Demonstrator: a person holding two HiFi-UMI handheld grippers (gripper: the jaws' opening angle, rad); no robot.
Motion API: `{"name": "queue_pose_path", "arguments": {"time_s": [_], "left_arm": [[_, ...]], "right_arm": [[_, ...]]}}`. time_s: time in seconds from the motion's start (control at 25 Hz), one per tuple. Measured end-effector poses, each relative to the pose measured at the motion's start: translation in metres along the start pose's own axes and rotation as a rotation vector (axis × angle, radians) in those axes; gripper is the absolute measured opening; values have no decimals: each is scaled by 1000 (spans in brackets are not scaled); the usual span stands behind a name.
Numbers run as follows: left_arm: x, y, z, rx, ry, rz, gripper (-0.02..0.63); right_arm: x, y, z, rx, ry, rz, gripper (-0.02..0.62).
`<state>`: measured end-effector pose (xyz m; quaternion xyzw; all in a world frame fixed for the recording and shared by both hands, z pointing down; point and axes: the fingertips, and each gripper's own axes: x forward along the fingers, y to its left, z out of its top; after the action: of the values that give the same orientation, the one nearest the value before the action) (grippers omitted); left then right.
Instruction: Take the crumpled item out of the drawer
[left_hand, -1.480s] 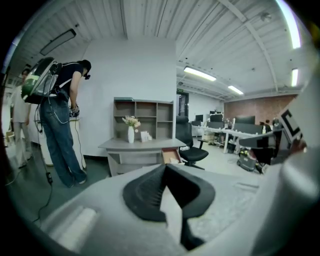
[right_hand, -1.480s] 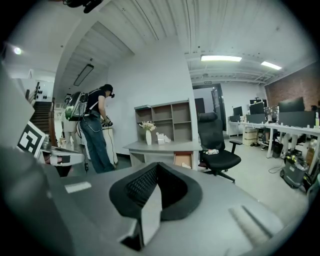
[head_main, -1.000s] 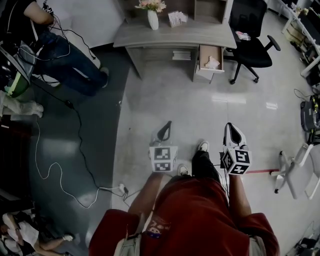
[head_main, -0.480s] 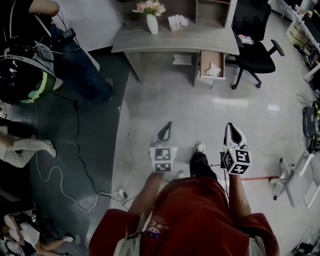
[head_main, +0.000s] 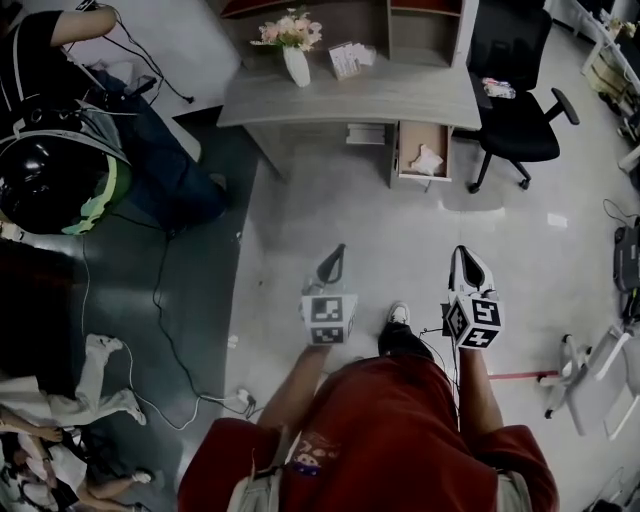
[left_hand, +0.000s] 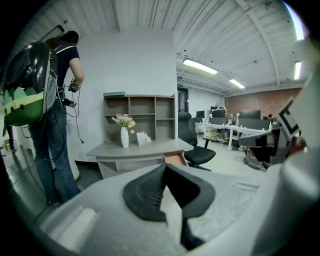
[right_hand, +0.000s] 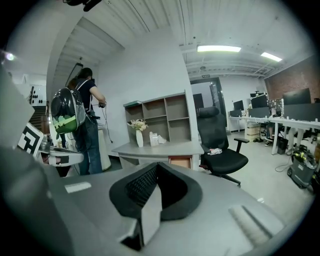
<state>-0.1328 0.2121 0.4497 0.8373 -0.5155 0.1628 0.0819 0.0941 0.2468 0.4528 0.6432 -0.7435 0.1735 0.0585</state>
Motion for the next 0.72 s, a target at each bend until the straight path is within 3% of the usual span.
{"name": "queue_pose_path", "arguments": {"time_s": [0.72], "left_arm": [[135, -16, 53, -17, 17, 63, -3]], "right_arm": [[117, -92, 48, -2, 26, 81, 2]]}}
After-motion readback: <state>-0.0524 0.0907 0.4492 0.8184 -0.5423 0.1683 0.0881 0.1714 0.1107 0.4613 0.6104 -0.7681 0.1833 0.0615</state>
